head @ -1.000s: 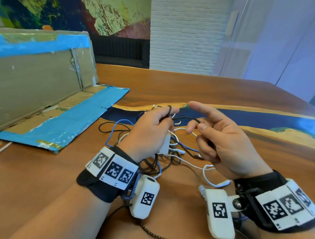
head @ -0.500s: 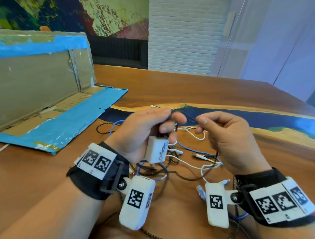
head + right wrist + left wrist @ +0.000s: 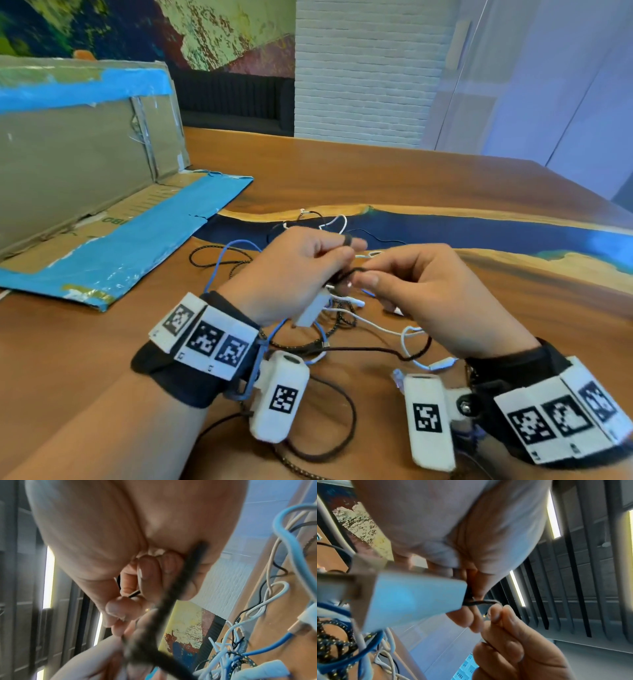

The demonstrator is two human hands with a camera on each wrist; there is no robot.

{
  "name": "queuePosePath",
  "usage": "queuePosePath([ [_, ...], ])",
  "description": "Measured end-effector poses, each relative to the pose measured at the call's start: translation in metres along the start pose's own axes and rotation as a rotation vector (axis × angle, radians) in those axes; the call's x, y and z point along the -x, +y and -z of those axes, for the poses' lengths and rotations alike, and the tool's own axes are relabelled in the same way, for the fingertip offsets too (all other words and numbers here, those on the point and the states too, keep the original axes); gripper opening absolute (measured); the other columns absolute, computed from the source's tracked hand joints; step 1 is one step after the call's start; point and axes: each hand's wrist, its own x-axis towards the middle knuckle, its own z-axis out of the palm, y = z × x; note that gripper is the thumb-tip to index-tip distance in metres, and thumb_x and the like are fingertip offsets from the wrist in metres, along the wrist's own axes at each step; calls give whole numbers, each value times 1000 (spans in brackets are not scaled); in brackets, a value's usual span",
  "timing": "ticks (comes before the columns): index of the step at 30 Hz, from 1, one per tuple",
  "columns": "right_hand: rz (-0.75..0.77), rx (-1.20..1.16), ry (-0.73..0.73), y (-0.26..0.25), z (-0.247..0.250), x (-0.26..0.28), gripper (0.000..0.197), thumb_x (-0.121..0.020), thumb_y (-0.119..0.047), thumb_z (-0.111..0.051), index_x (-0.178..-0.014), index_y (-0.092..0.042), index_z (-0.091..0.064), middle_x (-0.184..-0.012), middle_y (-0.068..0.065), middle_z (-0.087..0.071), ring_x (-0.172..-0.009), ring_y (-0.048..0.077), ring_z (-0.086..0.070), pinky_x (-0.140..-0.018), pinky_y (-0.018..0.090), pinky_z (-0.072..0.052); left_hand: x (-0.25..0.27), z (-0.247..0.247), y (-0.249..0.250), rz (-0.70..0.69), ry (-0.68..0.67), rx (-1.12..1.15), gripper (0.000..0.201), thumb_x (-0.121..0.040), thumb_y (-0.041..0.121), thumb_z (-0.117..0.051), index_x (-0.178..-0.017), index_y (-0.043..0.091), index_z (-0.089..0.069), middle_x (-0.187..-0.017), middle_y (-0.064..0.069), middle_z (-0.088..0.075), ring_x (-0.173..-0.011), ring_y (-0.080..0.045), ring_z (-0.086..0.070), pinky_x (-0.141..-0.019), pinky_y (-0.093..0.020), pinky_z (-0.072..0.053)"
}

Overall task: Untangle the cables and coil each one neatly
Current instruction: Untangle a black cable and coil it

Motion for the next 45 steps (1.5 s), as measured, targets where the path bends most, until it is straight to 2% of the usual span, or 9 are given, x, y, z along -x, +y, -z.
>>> queuePosePath([
  [3, -11, 5, 112, 5, 7, -1, 6, -88, -11, -77, -84, -9, -80, -56, 1, -62, -51, 7, -47, -51, 19, -38, 4, -2, 5, 7, -156, -2, 49, -110, 22, -42, -72, 14, -73, -62, -6, -59, -59, -13, -50, -69, -28, -45],
  [9, -41, -202, 305, 11, 7, -7, 9, -81, -7, -77, -87, -1, -77, -53, -5, -57, -36, 4, -38, -39, 14, -31, 4, -2, 2, 110, -113, 391, 45, -109, 21, -39, -87, 4, -74, -55, 0, -30, -54, -16, -39, -55, -22, -38],
  [16, -184, -338, 219, 18, -1, -9, 22, -98, -2, -61, -112, -10, -76, -74, 10, -66, -42, 10, -31, -38, 23, -33, 0, -4, 11, 59, 92, 1000, 36, -106, 21, -38, -122, 7, -66, -70, 5, -52, -85, -16, -72, -105, -42, -39],
  [21, -145, -114, -107, 12, -19, -3, 26, -97, 1, -64, -114, -12, -78, -76, 14, -72, -61, 8, -59, -53, 27, -53, -5, -2, 6, 22, 266, 843, 32, -107, 16, -43, -131, 10, -62, -87, -2, -74, -92, -13, -73, -78, -25, -55],
  [28, -92, -174, -1, 7, -6, -2, 22, -89, 9, -69, -103, -3, -79, -80, 20, -75, -58, 20, -61, -63, 31, -59, -4, -5, -4, 28, 115, 38, 26, -106, 15, -53, -105, 16, -78, -105, 6, -78, -96, -4, -70, -89, -30, -53],
  [35, -63, -301, 386, 12, 17, -9, 13, -95, 2, -65, -96, -4, -77, -79, 19, -75, -39, 15, -40, -40, 27, -41, 4, 0, 4, 65, -143, 220, 38, -106, 25, -51, -82, 5, -73, -54, -1, -37, -53, -15, -36, -54, -21, -38],
  [39, -86, -301, 494, 17, 22, -12, 13, -96, -1, -66, -97, -6, -77, -80, 18, -76, -40, 17, -36, -39, 25, -36, 5, 5, 8, 91, -78, 578, 32, -98, 32, -54, -71, 17, -62, -52, 7, -31, -49, -13, -42, -70, -29, -43],
  [42, -134, -192, 410, 19, 13, -11, 14, -96, -1, -66, -100, -8, -78, -78, 11, -76, -37, 16, -35, -38, 24, -35, 4, 8, 13, 14, 23, 910, 27, -100, 30, -43, -92, 17, -65, -60, 7, -45, -74, -15, -68, -105, -49, -36],
  [45, -166, -106, 227, 16, -5, -8, 17, -95, 2, -66, -102, -8, -78, -71, 7, -74, -33, 6, -41, -38, 18, -37, -1, 6, 12, -40, 129, 907, 29, -102, 24, -42, -115, 18, -67, -80, 7, -66, -108, -12, -70, -94, -41, -41],
])
